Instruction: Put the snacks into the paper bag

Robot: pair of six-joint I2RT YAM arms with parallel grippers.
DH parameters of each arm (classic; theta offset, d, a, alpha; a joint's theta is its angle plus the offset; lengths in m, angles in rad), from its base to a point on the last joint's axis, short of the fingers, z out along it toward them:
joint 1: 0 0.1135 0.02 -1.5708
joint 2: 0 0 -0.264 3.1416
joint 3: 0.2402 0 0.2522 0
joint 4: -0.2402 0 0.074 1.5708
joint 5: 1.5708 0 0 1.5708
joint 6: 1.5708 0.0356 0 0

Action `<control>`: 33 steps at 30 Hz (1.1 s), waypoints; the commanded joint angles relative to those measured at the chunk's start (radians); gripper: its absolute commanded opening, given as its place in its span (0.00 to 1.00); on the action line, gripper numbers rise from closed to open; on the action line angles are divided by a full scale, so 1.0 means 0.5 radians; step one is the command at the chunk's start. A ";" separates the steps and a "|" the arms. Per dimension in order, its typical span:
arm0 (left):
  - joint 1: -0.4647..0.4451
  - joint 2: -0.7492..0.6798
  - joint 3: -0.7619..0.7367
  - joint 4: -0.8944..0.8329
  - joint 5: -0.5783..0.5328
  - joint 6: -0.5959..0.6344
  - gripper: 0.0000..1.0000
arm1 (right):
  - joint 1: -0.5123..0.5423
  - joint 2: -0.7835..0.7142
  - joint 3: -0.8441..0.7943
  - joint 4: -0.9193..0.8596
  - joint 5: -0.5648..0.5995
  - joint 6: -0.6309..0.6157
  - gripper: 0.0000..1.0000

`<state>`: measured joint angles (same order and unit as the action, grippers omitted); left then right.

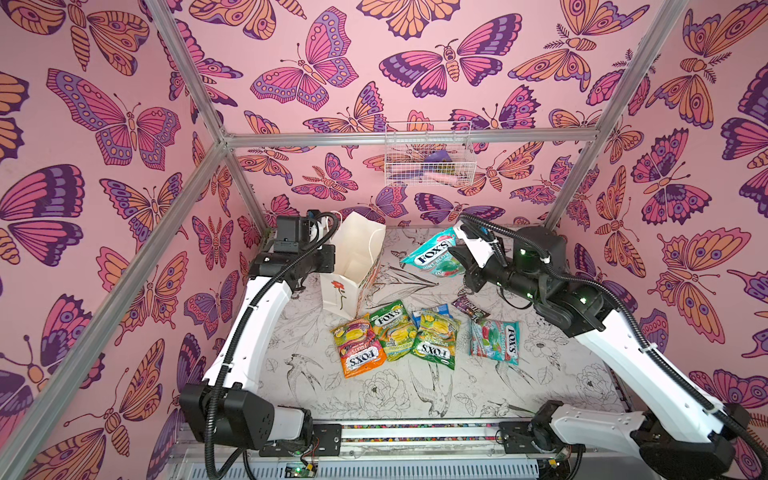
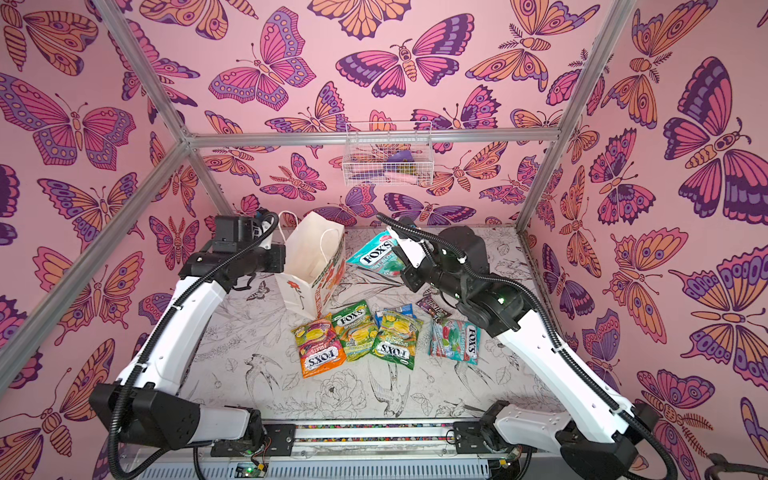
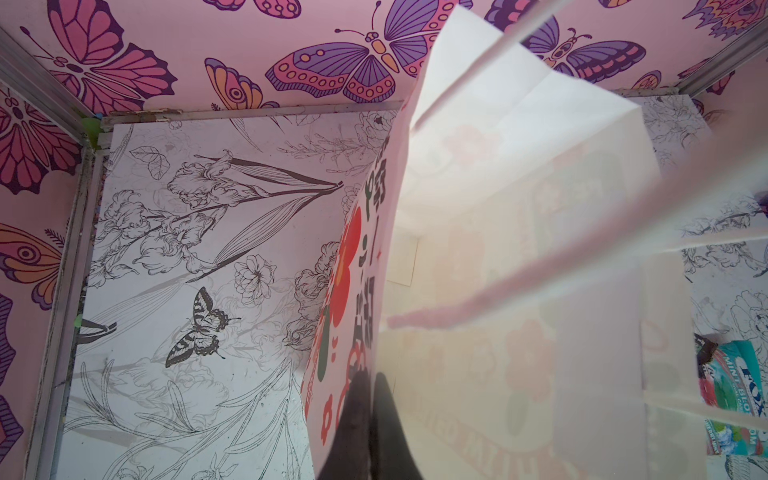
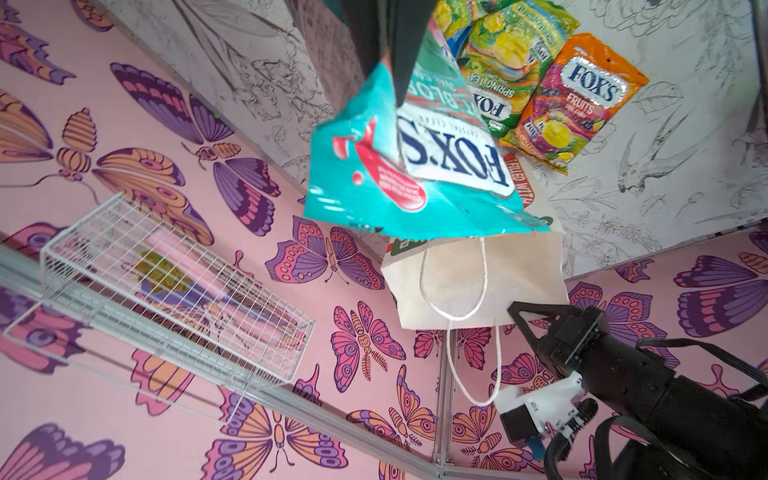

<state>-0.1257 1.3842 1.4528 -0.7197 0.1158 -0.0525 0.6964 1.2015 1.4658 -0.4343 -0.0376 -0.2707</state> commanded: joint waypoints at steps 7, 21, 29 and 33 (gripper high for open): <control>-0.016 0.011 0.006 -0.040 0.045 0.016 0.00 | 0.019 0.207 0.315 0.332 0.050 -0.462 0.00; -0.016 -0.001 0.000 -0.045 0.069 0.013 0.00 | 0.028 0.517 0.631 0.403 0.003 -0.736 0.00; -0.015 -0.001 0.000 -0.042 0.078 0.008 0.00 | 0.038 0.670 0.762 0.472 -0.053 -0.861 0.00; -0.016 0.001 0.000 -0.045 0.078 0.008 0.00 | 0.057 0.757 0.838 0.503 -0.065 -0.903 0.00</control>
<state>-0.1261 1.3842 1.4528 -0.7315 0.1406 -0.0525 0.7101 1.5665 1.8240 -0.2649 -0.0444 -0.6735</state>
